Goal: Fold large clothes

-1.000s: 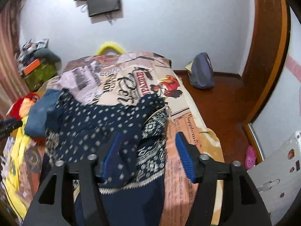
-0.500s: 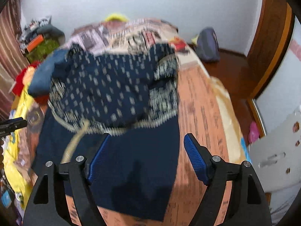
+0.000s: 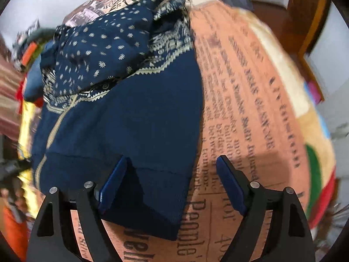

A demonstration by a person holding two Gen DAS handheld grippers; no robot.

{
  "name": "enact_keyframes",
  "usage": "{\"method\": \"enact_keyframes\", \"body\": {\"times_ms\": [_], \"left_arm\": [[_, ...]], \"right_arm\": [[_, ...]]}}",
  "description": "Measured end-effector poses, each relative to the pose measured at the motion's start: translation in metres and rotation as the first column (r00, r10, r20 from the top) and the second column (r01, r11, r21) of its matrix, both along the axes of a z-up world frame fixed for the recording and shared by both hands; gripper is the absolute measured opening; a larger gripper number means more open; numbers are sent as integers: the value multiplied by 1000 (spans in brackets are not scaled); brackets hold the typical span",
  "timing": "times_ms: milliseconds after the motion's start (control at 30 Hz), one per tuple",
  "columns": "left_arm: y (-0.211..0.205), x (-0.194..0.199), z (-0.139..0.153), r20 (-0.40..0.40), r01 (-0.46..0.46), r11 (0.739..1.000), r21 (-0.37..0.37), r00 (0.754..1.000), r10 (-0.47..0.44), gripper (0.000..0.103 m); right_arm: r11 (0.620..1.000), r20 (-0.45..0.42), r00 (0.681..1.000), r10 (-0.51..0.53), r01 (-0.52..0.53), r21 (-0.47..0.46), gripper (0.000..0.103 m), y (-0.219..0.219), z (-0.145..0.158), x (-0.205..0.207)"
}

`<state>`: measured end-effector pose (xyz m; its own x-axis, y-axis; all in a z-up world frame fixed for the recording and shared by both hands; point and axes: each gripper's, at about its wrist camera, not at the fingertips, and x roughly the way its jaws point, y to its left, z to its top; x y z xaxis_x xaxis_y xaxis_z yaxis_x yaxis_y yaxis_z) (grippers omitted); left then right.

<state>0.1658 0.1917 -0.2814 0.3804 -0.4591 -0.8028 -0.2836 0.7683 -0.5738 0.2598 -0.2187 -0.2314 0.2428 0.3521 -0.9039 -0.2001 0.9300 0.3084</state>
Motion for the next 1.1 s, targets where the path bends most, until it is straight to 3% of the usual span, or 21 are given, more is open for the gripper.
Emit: {"method": "enact_keyframes", "body": {"times_ms": [100, 233, 300, 400, 467, 533, 667, 900, 1100], "left_arm": [[0, -7, -4, 19, -56, 996, -66, 998, 57, 71], [-6, -10, 1, 35, -64, 996, -68, 997, 67, 68], [-8, -12, 5, 42, -62, 995, -76, 997, 65, 61], [-15, -7, 15, 84, -26, 997, -72, 996, 32, 35], [-25, -2, 28, 123, 20, 1000, -4, 992, -19, 21], [-37, 1, 40, 141, 49, 993, 103, 988, -64, 17], [-47, 7, 65, 172, 55, 976, 210, 981, -92, 14], [-31, 25, 125, 326, 7, 971, 238, 941, -86, 14], [-26, 66, 175, 427, -65, 954, 292, 902, -70, 12]], "right_arm": [[998, -19, 1000, -16, 18, 68, 83, -5, -7, 4], [995, -16, 1000, -26, 27, 92, 81, -2, -10, 6], [995, -10, 1000, -21, 22, 92, 73, 4, -10, 8], [994, 4, 1000, -5, 5, 110, 53, 13, -7, 10], [991, 11, 1000, 9, -10, 130, 34, 17, -4, 10], [988, 13, 1000, 17, -19, 154, 17, 19, -1, 11], [981, 25, 1000, 2, -6, 194, 13, 16, 9, 14], [976, 160, 987, 3, -38, 213, 9, 18, 55, 22], [982, 304, 952, -22, -36, 183, 8, 33, 95, 51]]}}
